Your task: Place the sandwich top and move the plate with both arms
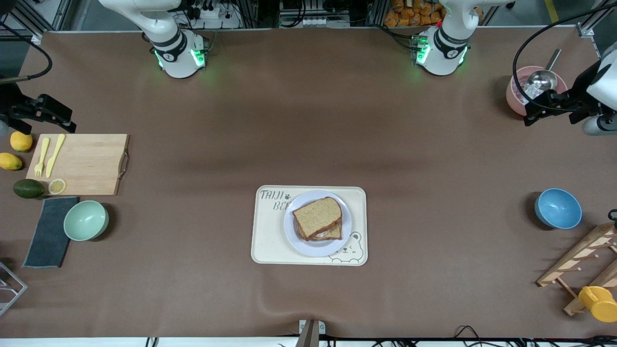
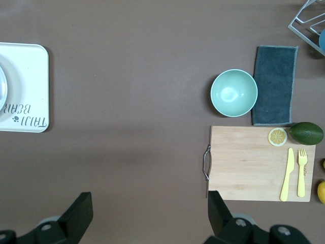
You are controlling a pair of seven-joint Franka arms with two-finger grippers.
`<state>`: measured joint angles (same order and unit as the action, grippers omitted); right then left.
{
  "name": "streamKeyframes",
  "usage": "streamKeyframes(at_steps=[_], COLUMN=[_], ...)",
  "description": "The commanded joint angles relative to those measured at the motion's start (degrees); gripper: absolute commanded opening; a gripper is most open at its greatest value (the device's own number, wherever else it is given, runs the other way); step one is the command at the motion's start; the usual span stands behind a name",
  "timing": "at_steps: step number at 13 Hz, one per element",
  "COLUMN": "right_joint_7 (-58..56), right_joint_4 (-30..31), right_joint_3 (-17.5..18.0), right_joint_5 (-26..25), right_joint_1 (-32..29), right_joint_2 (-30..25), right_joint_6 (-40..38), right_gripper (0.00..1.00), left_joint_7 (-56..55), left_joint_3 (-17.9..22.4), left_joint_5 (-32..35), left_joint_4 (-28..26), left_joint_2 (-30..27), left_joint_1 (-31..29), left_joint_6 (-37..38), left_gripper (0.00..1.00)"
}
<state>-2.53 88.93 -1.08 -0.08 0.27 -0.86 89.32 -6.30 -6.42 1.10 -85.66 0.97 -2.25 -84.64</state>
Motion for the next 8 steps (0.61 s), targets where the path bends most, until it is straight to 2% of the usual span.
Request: streamKeyframes(at_steps=[1,8], right_joint_7=[1.13,1.22], right_joint_4=[-0.42,-0.51], right_joint_3=[0.29,0.29], right_joint_5=[-0.98,-0.89], right_joint_1=[-0.10,-0.36], right_joint_2=[-0.02,0.07], right_joint_6=[-0.64,-0.64], right_gripper=[1.00,1.00], left_joint_7=[-0.21,-0.29], left_joint_3=[0.27,0.35], left_joint_5=[1.36,0.92], left_joint_4=[-0.04,0.05], left_joint_2=[-0.88,-0.97], left_joint_1=[0.31,0.31], left_joint_6=[-0.35,-0.17], left_gripper=[1.00,1.00])
